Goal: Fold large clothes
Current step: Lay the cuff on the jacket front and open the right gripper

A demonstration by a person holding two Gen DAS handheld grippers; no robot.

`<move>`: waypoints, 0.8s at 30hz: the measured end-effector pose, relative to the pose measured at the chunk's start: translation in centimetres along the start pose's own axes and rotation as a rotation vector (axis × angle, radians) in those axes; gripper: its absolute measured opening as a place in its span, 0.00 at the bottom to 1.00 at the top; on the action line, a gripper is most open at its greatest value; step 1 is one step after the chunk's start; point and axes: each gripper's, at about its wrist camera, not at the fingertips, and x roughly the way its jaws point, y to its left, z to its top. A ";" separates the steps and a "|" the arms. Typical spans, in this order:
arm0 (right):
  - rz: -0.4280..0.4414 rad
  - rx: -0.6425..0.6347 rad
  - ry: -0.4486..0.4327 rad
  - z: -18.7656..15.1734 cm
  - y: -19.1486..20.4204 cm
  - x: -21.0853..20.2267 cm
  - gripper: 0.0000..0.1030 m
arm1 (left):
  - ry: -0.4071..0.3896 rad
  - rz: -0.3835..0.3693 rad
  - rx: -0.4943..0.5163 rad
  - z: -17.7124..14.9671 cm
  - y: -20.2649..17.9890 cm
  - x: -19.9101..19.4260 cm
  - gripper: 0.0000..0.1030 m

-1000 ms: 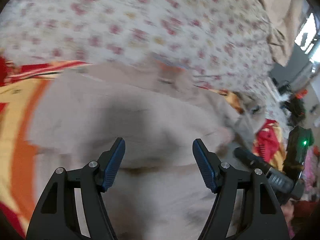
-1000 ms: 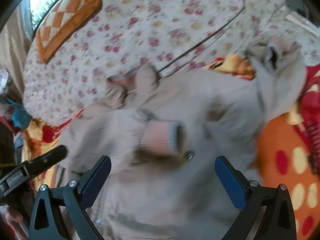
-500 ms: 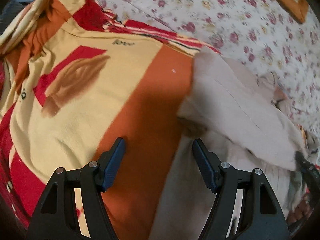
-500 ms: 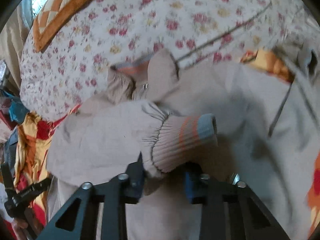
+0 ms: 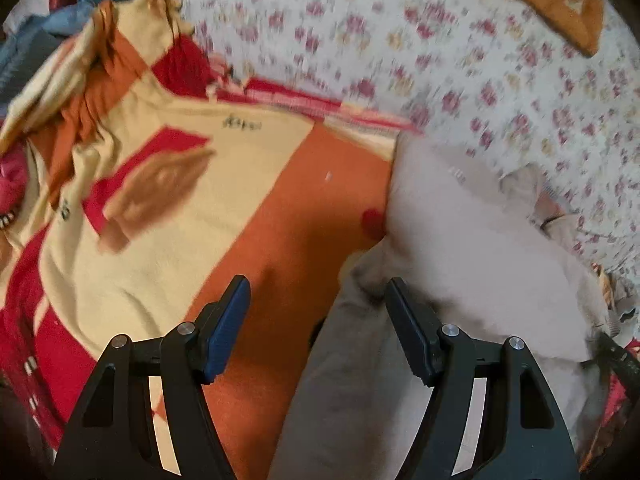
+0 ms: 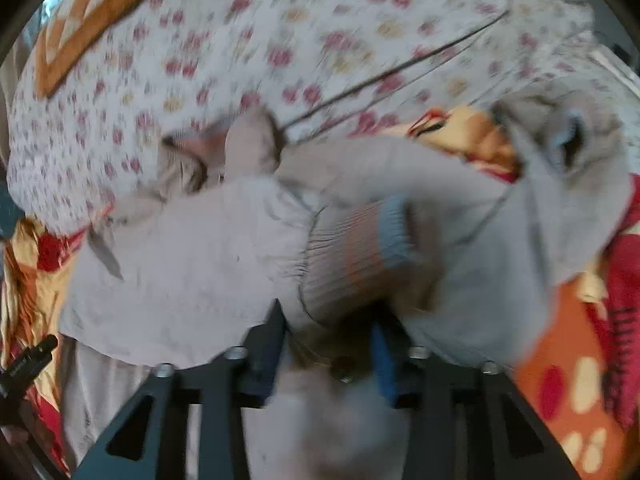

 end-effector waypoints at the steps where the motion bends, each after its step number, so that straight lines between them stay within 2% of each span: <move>1: -0.027 0.001 -0.034 0.2 -0.4 -1.7 0.47 | -0.017 -0.011 0.003 0.1 -0.3 -0.5 0.68; 4: -0.132 0.026 -0.143 0.1 -1.3 -5.1 0.50 | -0.043 -0.058 0.026 0.4 -1.7 -1.0 0.68; 6: -0.118 0.039 -0.188 0.0 -1.5 -6.4 0.50 | -0.027 -0.064 0.064 0.3 -3.3 -0.4 0.68; 10: -0.015 -0.084 -0.145 0.3 1.4 -4.4 0.49 | 0.014 -0.046 0.122 0.0 -5.4 1.7 0.68; 12: -0.024 -0.162 -0.129 0.1 2.8 -2.6 0.47 | 0.033 -0.027 0.152 -0.2 -6.2 2.7 0.68; 14: -0.069 -0.203 -0.116 -0.1 3.2 -0.6 0.46 | 0.054 -0.006 0.173 -0.4 -6.5 3.7 0.68; 15: -0.077 -0.203 -0.105 -0.2 3.2 0.1 0.46 | 0.067 0.009 0.184 -0.6 -6.5 4.3 0.68; 18: -0.074 -0.154 0.011 -0.5 1.7 2.9 0.46 | 0.086 0.029 0.193 -1.0 -6.3 5.5 0.68; 21: -0.074 -0.167 0.023 -0.3 1.8 2.8 0.46 | 0.078 0.042 0.195 -1.0 -6.5 5.6 0.69; 24: -0.041 -0.136 -0.016 0.0 1.6 0.9 0.46 | 0.074 0.044 0.190 -1.2 -6.4 5.7 0.69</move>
